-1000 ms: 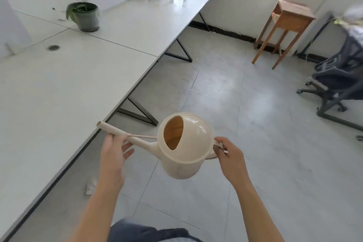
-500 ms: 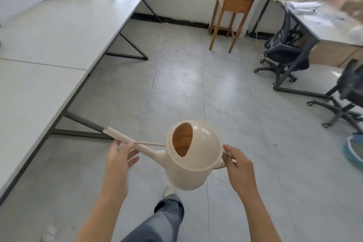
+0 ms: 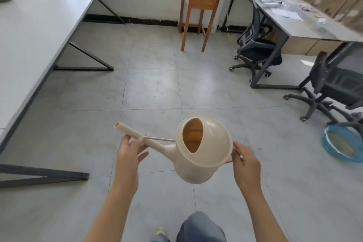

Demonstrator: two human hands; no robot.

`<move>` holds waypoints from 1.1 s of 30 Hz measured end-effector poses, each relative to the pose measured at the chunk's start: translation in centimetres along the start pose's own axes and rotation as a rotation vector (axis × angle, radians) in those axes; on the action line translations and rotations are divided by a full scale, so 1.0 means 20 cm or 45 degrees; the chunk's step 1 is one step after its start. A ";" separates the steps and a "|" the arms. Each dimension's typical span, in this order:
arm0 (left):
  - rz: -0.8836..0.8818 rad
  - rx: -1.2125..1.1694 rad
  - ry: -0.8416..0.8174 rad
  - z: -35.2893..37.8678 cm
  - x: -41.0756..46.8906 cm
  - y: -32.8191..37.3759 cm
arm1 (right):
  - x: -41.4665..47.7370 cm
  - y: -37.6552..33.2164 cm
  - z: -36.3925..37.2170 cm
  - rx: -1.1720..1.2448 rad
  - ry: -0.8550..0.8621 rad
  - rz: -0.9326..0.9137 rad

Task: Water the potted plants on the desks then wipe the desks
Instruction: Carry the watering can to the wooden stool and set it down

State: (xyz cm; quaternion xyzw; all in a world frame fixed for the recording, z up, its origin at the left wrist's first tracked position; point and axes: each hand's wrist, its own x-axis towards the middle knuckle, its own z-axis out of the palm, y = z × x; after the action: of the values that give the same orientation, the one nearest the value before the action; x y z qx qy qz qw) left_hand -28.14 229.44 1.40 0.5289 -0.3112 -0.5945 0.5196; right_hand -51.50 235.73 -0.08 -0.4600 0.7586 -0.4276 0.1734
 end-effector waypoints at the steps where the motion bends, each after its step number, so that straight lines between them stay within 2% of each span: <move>1: -0.005 0.008 -0.009 0.06 0.06 0.00 | 0.09 0.01 0.00 -0.003 0.009 0.005; 8: 0.045 0.056 -0.049 0.56 0.53 0.02 | 0.74 0.20 0.00 -0.056 0.094 -0.080; 12: 0.078 0.046 0.003 0.90 0.80 0.03 | 1.16 0.28 -0.04 -0.130 0.138 -0.254; 18: 0.095 0.053 0.040 1.38 1.17 0.10 | 1.83 0.35 -0.10 -0.150 0.167 -0.324; 25: 0.111 0.049 0.048 1.73 1.62 0.16 | 2.45 0.39 -0.02 -0.153 0.161 -0.346; 33: 0.127 0.023 0.006 2.06 2.41 0.29 | 3.20 0.37 0.23 -0.191 0.183 -0.410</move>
State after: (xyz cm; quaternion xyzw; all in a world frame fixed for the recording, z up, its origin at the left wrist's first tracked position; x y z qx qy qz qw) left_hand -60.95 174.86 2.20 0.5188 -0.3414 -0.5638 0.5444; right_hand -85.63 180.90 -0.46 -0.5552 0.7154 -0.4240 0.0134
